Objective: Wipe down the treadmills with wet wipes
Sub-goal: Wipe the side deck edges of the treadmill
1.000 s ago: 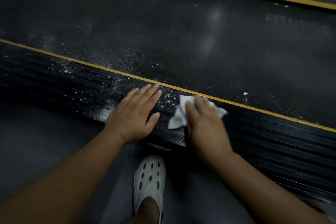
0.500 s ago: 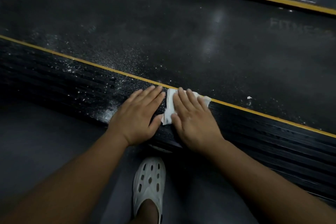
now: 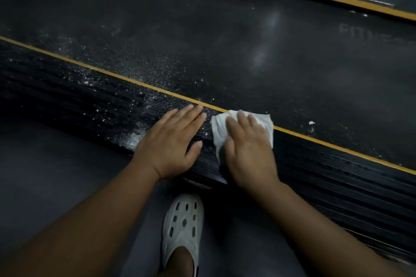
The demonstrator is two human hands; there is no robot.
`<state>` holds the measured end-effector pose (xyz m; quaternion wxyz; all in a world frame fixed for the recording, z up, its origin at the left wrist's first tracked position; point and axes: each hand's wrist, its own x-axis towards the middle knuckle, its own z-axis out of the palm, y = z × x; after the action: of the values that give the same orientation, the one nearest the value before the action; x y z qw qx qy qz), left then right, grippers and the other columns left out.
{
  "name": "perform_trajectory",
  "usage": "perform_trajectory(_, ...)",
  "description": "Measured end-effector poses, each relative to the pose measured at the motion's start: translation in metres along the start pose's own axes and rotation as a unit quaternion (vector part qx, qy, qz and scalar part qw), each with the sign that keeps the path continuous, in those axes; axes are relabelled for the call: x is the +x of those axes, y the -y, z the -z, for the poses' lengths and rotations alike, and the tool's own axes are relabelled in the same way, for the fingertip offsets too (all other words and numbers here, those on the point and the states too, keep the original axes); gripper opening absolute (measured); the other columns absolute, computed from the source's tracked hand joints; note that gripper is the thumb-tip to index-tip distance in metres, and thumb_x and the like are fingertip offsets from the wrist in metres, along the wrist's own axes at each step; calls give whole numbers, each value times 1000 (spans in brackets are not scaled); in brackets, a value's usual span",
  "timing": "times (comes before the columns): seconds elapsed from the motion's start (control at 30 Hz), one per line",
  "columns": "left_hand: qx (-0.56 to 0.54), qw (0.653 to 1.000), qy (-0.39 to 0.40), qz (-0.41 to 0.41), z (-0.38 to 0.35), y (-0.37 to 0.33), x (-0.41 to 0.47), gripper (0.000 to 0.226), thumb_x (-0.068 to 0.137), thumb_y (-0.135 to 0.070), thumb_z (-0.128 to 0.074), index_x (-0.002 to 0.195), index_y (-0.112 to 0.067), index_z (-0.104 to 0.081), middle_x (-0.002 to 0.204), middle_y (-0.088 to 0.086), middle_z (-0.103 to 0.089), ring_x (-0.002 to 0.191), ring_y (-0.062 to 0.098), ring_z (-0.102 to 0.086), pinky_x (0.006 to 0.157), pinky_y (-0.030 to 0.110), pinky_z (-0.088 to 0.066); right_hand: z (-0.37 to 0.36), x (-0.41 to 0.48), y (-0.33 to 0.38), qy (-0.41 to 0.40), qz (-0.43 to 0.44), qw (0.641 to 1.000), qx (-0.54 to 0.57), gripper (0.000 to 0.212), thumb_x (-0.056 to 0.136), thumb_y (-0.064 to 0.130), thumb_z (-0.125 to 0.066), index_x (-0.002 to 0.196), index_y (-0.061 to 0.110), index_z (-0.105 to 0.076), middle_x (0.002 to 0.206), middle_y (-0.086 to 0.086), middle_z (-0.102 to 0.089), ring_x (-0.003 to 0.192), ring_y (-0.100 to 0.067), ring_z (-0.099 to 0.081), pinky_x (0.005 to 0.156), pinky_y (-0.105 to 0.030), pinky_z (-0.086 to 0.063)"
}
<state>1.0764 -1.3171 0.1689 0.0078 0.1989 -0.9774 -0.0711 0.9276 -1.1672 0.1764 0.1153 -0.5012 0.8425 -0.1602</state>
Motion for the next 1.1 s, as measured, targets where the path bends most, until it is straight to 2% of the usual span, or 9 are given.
perform_trajectory(0.07, 3, 1000, 0, -1, 0, 0, 0, 71, 97, -49, -30, 159, -14, -30, 167, 3, -22, 154, 18, -18, 124, 34, -6, -8, -4, 7, 10, 61, 998, -15, 59, 103, 41, -21, 153, 14, -40, 160, -9, -35, 151, -32, -25, 121, -47, -24)
perform_trajectory(0.23, 1, 1000, 1, -1, 0, 1, 1, 71, 98, -50, -27, 160, -15, -28, 168, 2, -19, 155, 17, -16, 124, 33, -3, 13, -53, -45, 49, 212, 976, 25, 43, 104, 36, -43, 143, 24, -55, 154, 5, -47, 146, -22, -38, 115, -46, -38)
perform_trajectory(0.33, -5, 1000, -1, 0, -1, 1, 0, 72, 98, -51, -23, 161, -17, -24, 169, 0, -15, 155, 15, -11, 124, 30, 2, 29, -51, -71, 48, 162, 982, 85, 47, 99, 34, -45, 145, 26, -52, 157, 9, -41, 147, -12, -34, 115, -40, -38)
perform_trajectory(0.5, -2, 1000, -2, -1, -2, 1, 2, 72, 97, -50, -27, 160, -16, -28, 168, 1, -19, 155, 16, -15, 125, 35, -6, 9, -12, -19, 94, 109, 988, -58, 82, 92, 73, -2, 161, 29, -14, 167, 7, 2, 155, -16, 7, 125, -38, 5)
perform_trajectory(0.57, 1, 1000, 1, -4, -1, 1, 1, 71, 95, -47, -32, 158, -13, -33, 166, 4, -25, 154, 19, -21, 124, 37, -11, 3, -8, 0, 106, 154, 980, -65, 87, 93, 74, 3, 160, 25, -21, 168, 3, -9, 156, -20, 0, 125, -41, 0)
perform_trajectory(0.7, 3, 1000, 7, -5, -1, 2, 1, 71, 97, -49, -28, 159, -14, -28, 168, 2, -19, 155, 18, -16, 125, 38, -10, 17, -41, -45, 135, 226, 959, -104, 67, 104, 62, -16, 160, 26, -23, 167, 4, -16, 156, -19, -6, 125, -42, -10)
perform_trajectory(0.87, 2, 1000, 8, -1, 0, 1, 2, 71, 97, -49, -26, 160, -15, -26, 168, 2, -18, 155, 17, -14, 125, 38, -8, 13, -20, -34, 86, 79, 991, -65, 70, 100, 63, -6, 161, 31, -12, 167, 9, 3, 154, -13, 11, 126, -40, 2)
perform_trajectory(1.0, 4, 1000, 4, -7, 0, 1, 2, 71, 97, -48, -28, 159, -13, -30, 167, 4, -22, 154, 19, -18, 124, 37, -9, 8, -40, -21, 88, 186, 978, -32, 61, 106, 53, -17, 156, 23, -36, 165, 1, -26, 154, -22, -15, 124, -44, -15)
perform_trajectory(1.1, -1, 1000, 6, -3, -2, 2, 1, 71, 98, -50, -24, 160, -15, -25, 168, 2, -17, 155, 16, -13, 126, 37, -8, 25, -55, -56, 65, 202, 977, 37, 40, 105, 35, -43, 141, 23, -57, 154, 3, -47, 145, -20, -39, 116, -41, -34)
